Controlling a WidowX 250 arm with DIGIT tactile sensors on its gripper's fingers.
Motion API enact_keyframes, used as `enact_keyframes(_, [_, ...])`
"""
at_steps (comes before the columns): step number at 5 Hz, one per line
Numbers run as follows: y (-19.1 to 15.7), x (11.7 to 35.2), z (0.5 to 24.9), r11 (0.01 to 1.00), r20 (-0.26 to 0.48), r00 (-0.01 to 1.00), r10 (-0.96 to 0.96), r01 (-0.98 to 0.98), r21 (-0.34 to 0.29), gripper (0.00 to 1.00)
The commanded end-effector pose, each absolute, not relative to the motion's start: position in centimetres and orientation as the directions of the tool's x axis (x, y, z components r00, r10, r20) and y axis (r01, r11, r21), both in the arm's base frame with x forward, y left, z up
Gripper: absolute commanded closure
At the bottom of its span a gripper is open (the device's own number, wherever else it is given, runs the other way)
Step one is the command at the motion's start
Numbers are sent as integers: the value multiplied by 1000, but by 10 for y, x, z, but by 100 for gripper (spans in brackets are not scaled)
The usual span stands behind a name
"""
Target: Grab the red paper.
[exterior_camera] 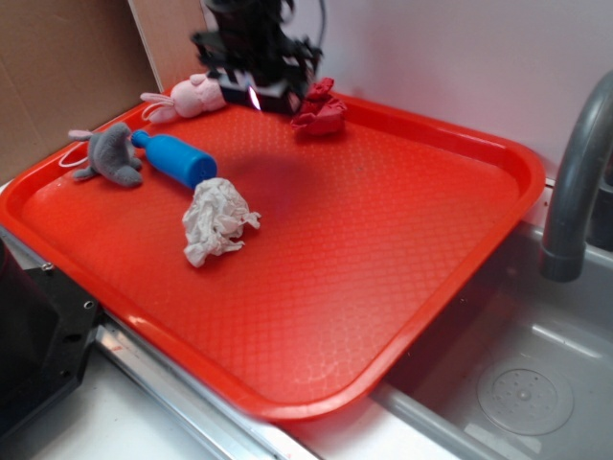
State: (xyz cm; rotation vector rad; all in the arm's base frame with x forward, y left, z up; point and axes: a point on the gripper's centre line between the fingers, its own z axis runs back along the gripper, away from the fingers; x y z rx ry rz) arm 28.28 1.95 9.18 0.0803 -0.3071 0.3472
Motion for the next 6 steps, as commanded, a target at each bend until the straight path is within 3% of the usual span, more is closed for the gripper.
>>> enact_keyframes(1, [37,288,122,943,417,850,322,-325,-64,0])
enact_keyframes(3, [39,315,92,948,426,847,317,-298,-111,0])
enact_keyframes(4, [40,335,72,957,398,871,290,-271,-104,0])
enact_keyframes(6, [40,356,44,970,417,877,237,-238,-51,0])
